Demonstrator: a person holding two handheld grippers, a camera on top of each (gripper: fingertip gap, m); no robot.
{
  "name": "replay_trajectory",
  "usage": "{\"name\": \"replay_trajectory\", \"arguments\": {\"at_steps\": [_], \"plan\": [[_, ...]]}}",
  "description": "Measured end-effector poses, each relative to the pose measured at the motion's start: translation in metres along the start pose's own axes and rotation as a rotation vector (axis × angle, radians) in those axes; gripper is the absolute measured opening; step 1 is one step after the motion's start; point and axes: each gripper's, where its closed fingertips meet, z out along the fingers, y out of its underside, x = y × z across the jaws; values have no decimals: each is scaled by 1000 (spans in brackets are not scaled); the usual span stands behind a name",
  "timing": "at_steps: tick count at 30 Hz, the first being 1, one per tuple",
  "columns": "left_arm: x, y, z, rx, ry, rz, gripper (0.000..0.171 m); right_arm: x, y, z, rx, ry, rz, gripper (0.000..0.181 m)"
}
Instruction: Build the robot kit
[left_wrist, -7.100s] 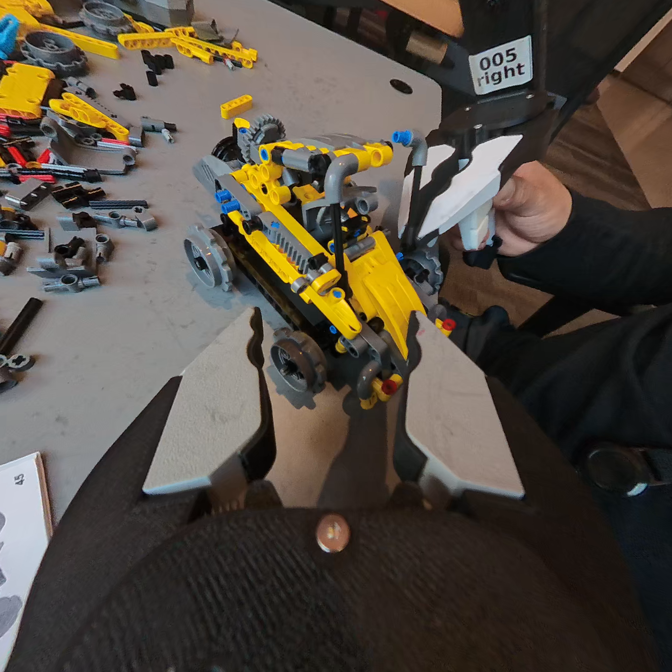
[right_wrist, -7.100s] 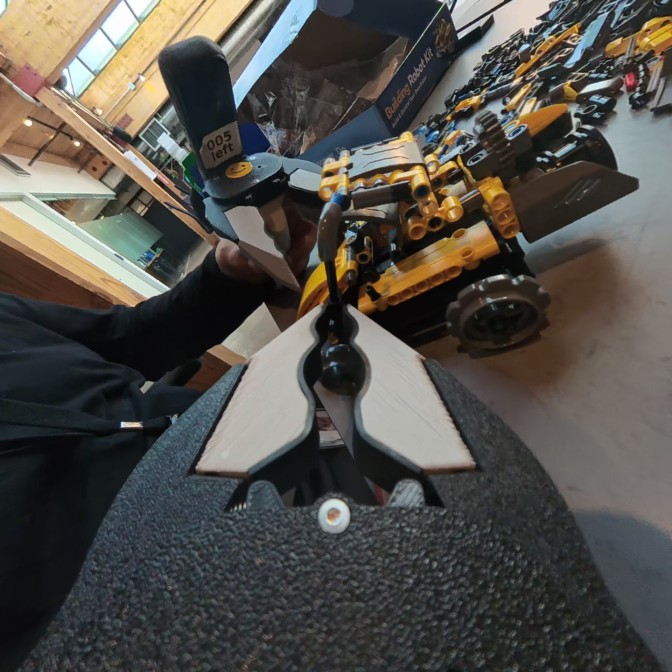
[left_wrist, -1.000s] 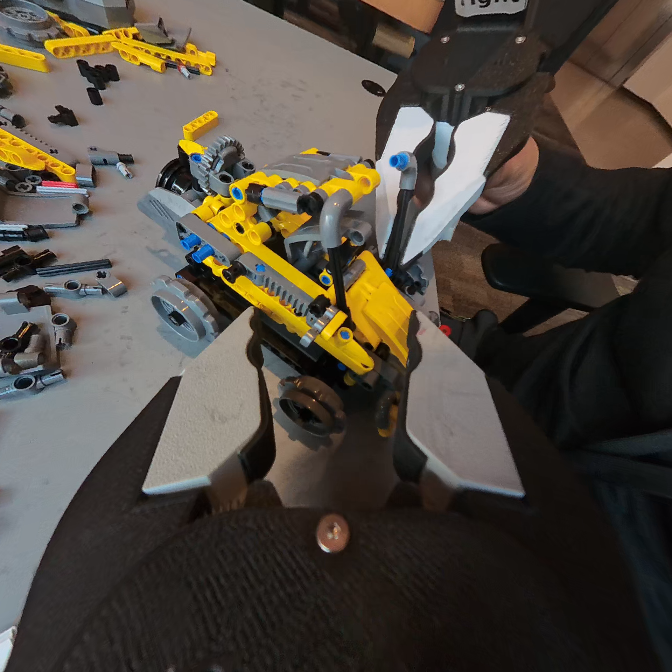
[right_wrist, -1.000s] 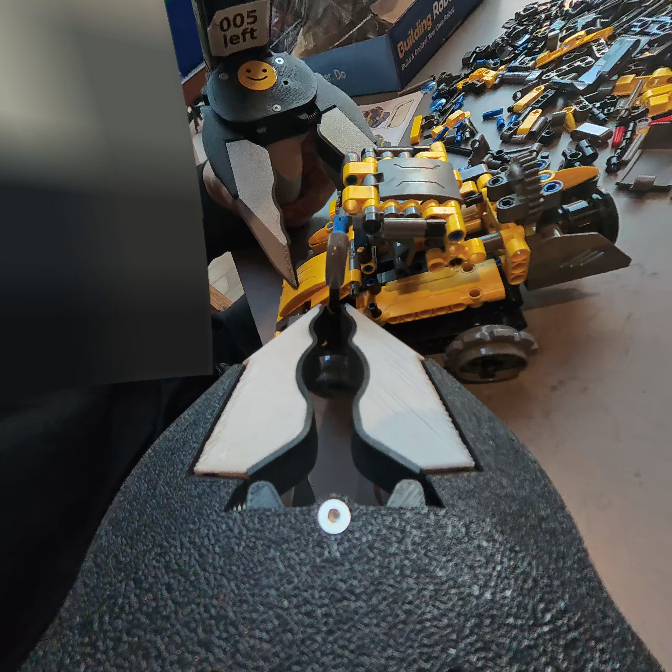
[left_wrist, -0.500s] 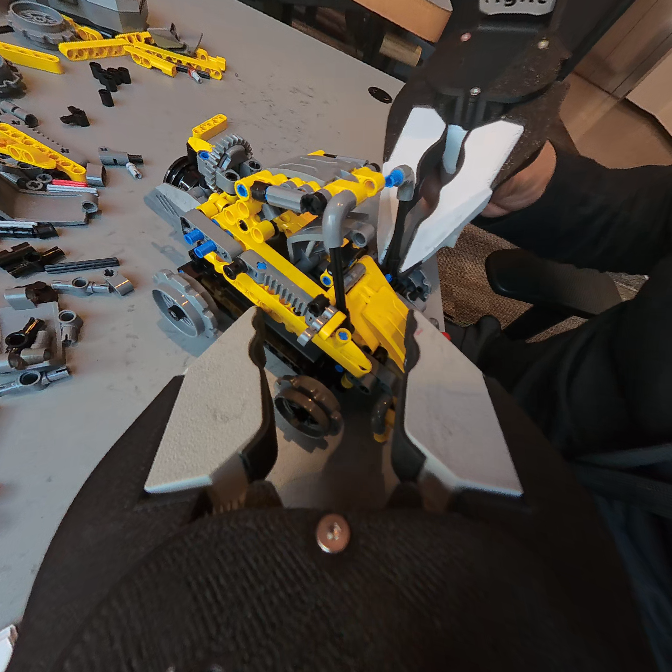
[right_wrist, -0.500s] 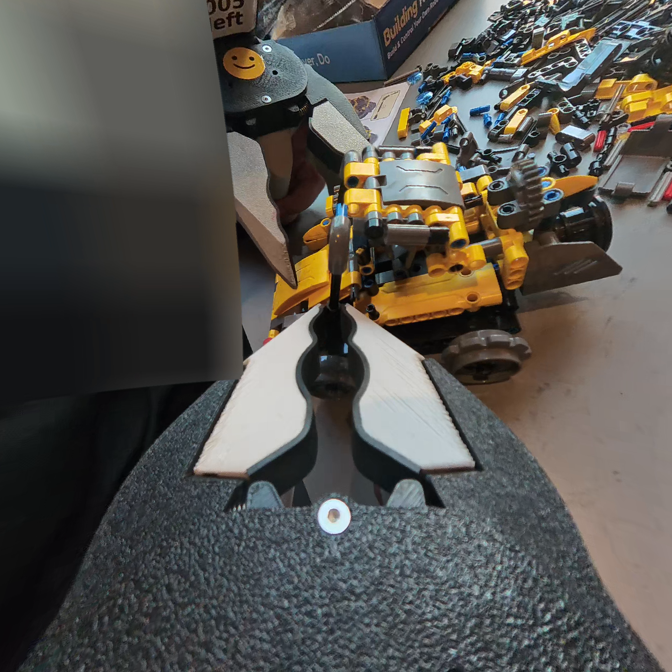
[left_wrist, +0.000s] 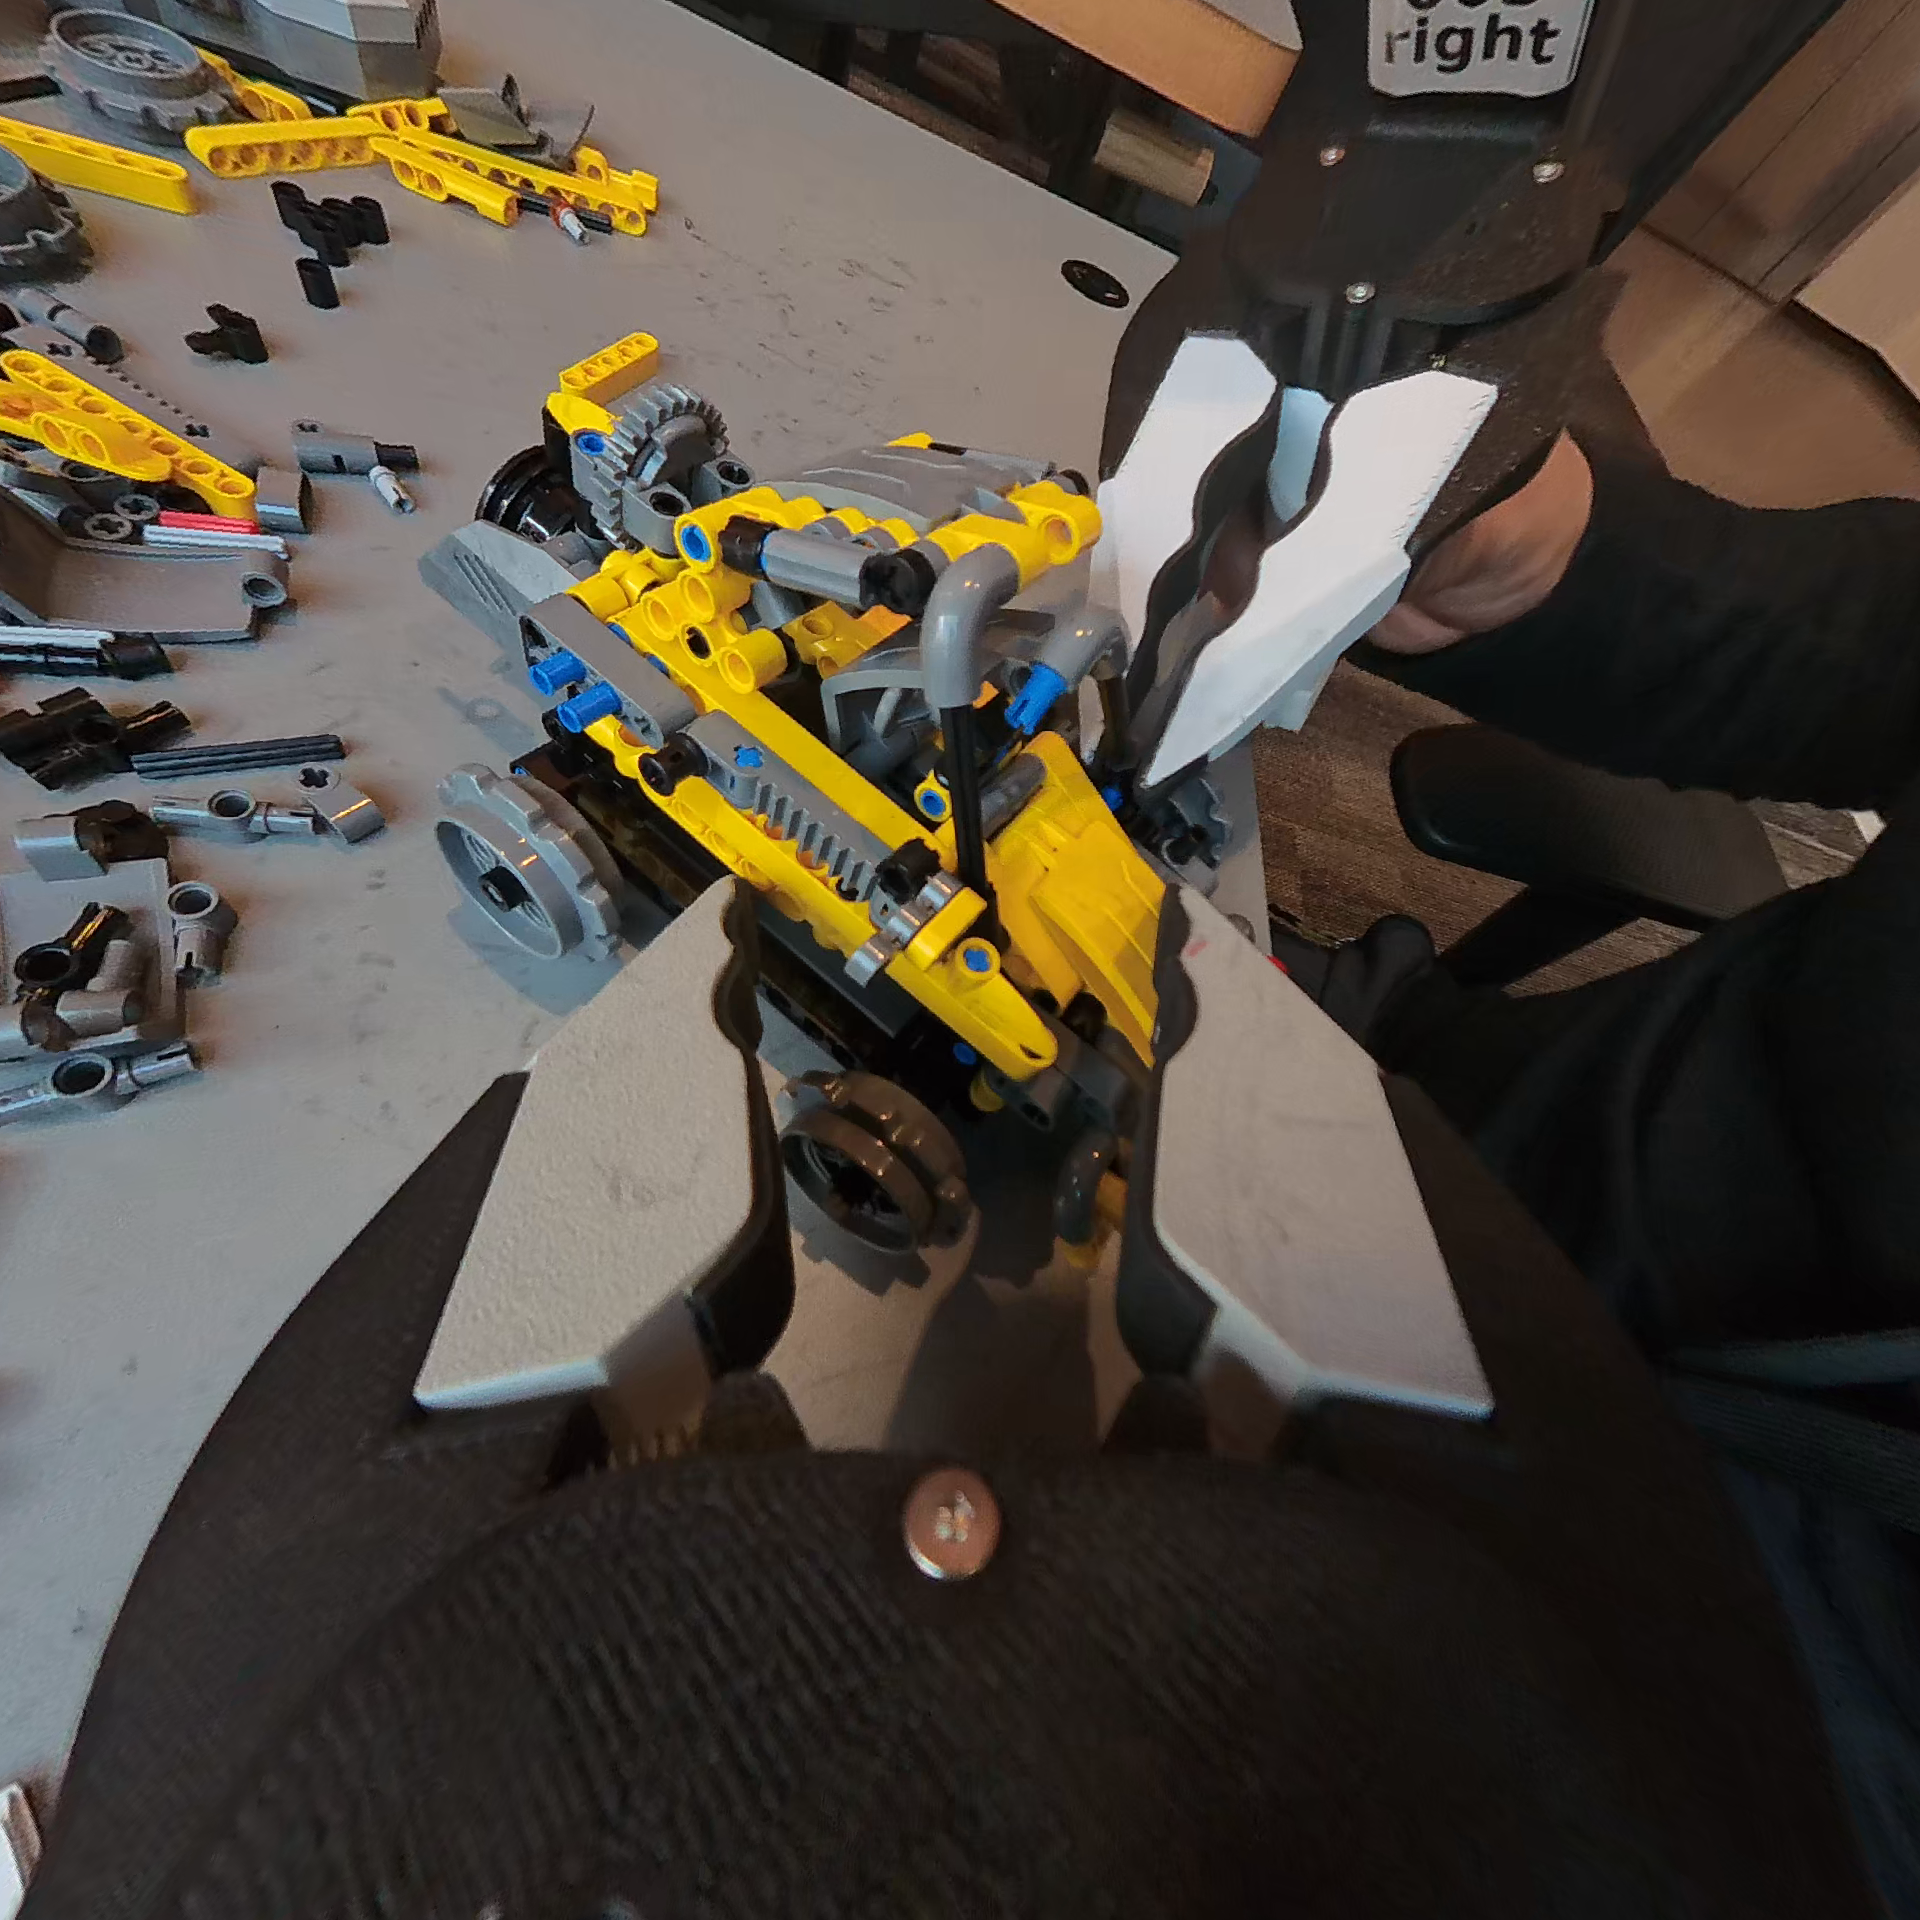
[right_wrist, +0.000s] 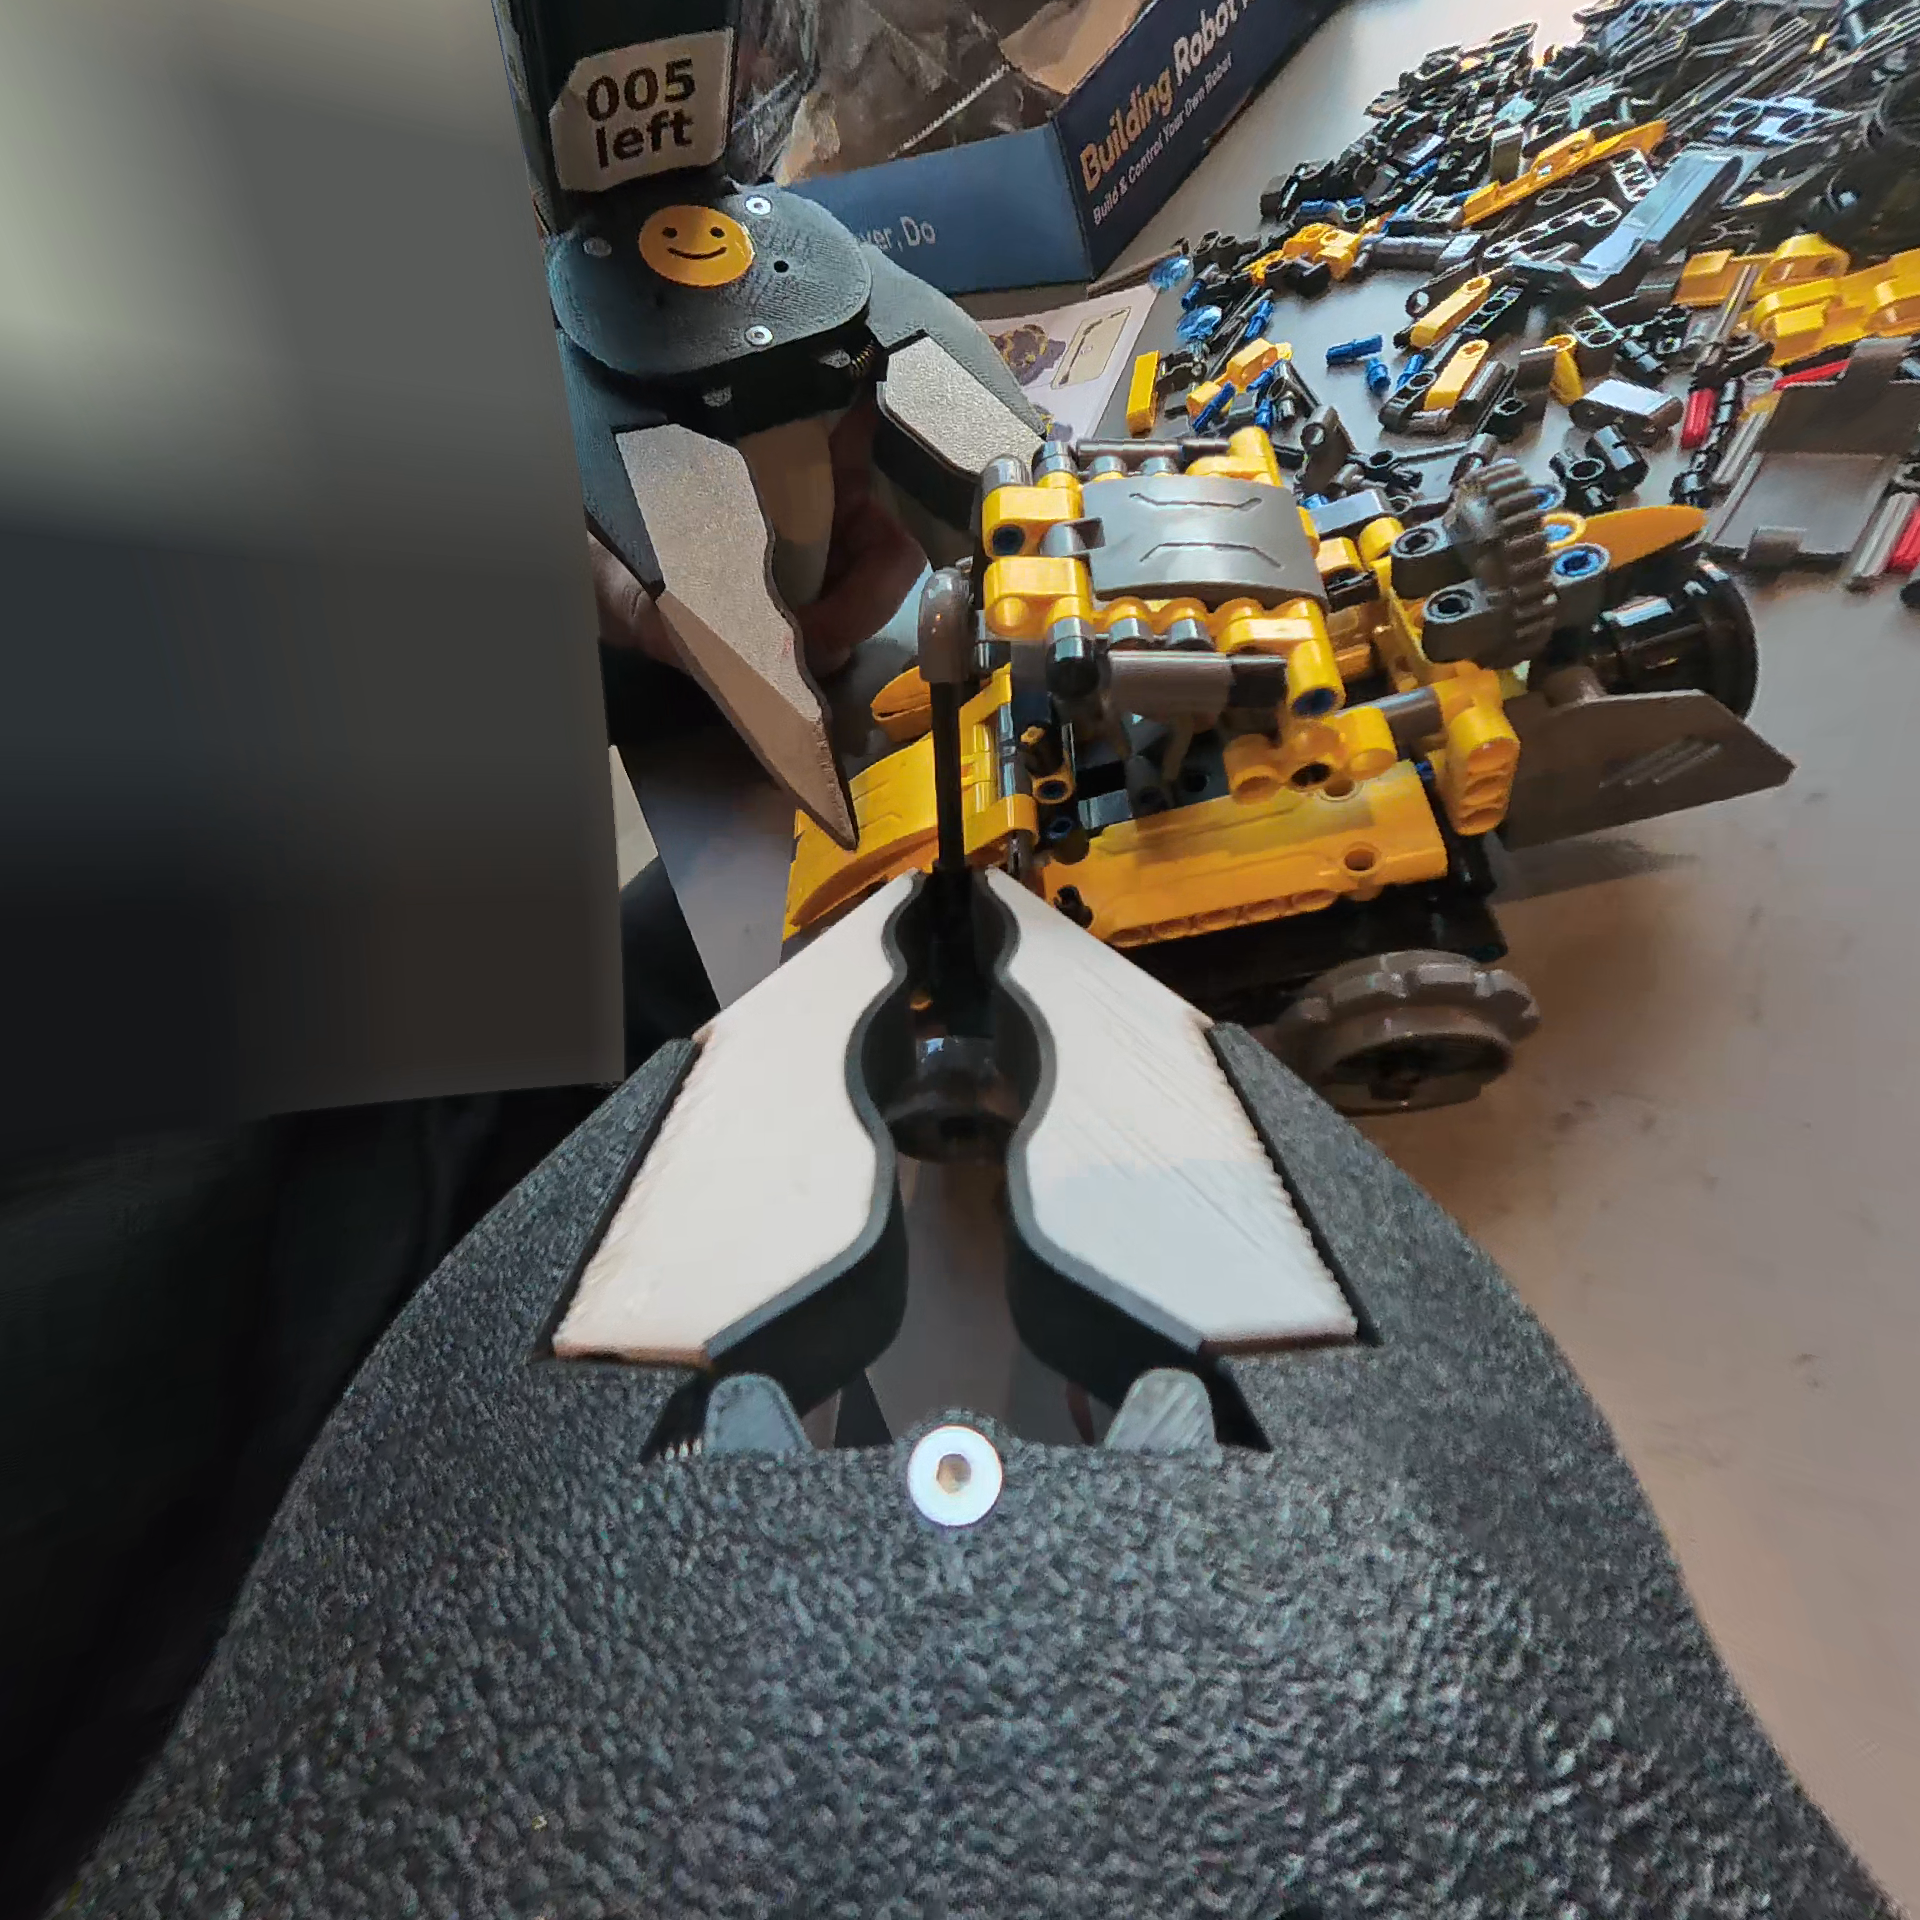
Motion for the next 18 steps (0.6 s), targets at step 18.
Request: {"name": "replay_trajectory", "arguments": {"at_steps": [18], "plan": [[0, 0, 0, 3, 9, -7, 74, 2, 5, -2, 42, -67, 104, 8]]}}
